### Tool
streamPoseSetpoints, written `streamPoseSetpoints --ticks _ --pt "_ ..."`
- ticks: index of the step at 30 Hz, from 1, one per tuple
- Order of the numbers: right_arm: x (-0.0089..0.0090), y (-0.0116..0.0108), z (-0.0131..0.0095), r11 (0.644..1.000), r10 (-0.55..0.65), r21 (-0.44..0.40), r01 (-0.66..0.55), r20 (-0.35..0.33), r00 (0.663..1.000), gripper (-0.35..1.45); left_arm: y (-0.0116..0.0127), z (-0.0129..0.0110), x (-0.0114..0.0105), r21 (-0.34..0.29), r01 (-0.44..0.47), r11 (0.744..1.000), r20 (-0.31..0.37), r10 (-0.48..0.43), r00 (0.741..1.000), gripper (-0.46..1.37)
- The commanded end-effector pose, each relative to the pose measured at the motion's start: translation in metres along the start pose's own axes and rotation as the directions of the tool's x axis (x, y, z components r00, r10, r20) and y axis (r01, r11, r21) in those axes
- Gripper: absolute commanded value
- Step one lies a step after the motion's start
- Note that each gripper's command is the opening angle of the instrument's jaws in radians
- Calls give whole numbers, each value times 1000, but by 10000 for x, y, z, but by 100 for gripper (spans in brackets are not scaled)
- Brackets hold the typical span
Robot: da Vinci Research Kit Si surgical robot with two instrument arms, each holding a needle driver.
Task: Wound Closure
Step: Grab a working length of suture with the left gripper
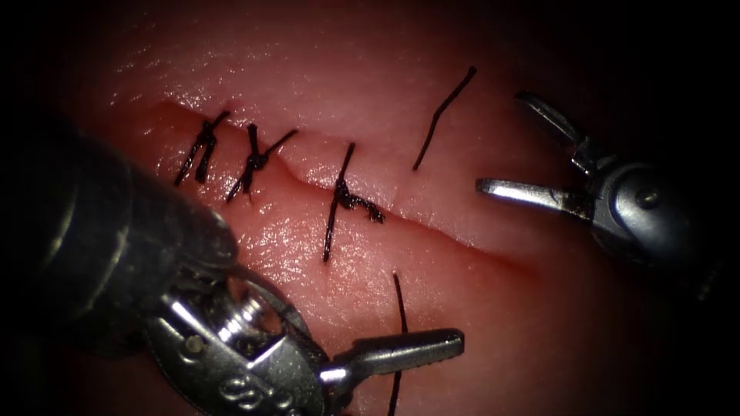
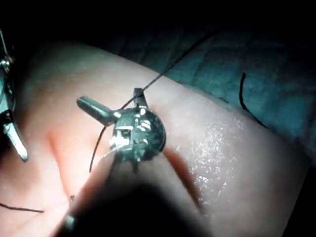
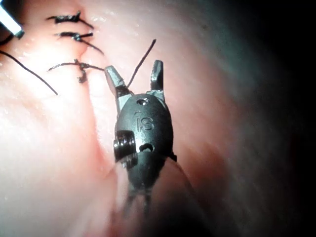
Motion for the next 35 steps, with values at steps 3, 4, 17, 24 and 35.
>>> streamPoseSetpoints --ticks 3,4,17,24,35 --pt "0 0 0 1000 0 7 0 0 1000 119 0 1 -1 -6 -19 1000 -6 19 1000 55" --pt "0 0 0 1000 0 7 0 0 1000 119 1 2 -1 -6 -20 1000 -7 20 1000 51" --pt "0 0 -1 1000 0 10 0 -1 1000 119 2 8 -13 -46 -77 996 -56 75 996 -35" --pt "0 0 -1 1000 0 11 0 -1 1000 119 -2 9 -16 -57 -84 995 -69 80 994 -35" --pt "1 -1 -1 1000 0 11 0 -1 1000 119 -1 9 -17 -58 -88 994 -70 84 994 -35"
